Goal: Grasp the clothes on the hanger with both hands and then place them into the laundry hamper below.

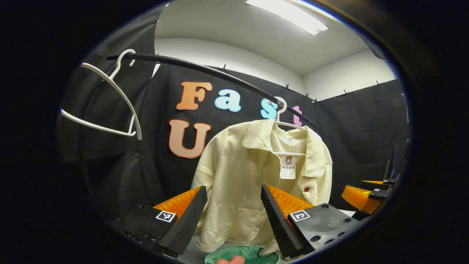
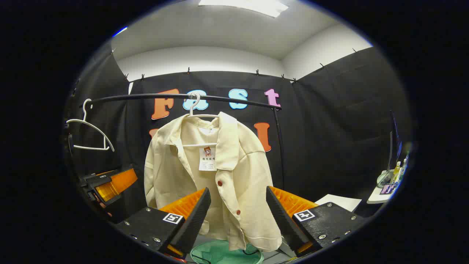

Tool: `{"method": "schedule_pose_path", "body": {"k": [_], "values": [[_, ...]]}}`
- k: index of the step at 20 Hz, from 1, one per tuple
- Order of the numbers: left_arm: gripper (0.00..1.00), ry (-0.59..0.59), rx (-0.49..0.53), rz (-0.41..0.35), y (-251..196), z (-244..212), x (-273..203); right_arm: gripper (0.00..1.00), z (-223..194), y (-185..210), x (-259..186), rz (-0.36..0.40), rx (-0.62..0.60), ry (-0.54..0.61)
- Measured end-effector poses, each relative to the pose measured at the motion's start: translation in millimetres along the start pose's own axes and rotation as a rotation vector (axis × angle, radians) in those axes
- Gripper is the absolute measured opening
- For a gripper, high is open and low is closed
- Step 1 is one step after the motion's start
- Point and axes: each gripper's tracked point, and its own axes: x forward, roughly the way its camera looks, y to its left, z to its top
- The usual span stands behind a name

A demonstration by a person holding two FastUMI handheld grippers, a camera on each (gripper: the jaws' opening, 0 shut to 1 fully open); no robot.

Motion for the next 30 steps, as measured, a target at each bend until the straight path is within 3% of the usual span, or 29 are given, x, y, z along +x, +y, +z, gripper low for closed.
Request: {"method": "schedule_pose_path", "body": {"k": [26, 30], "values": [[0.96, 0.007, -0.029, 0.027, 14, -1, -3, 0.94, 1, 4, -1, -0.008, -0.029, -0.023], [0.96, 0.023, -0.030, 0.026, 22, -6, -5, 0.94, -16, 11, 16, -0.003, -0.014, 0.009]]}}
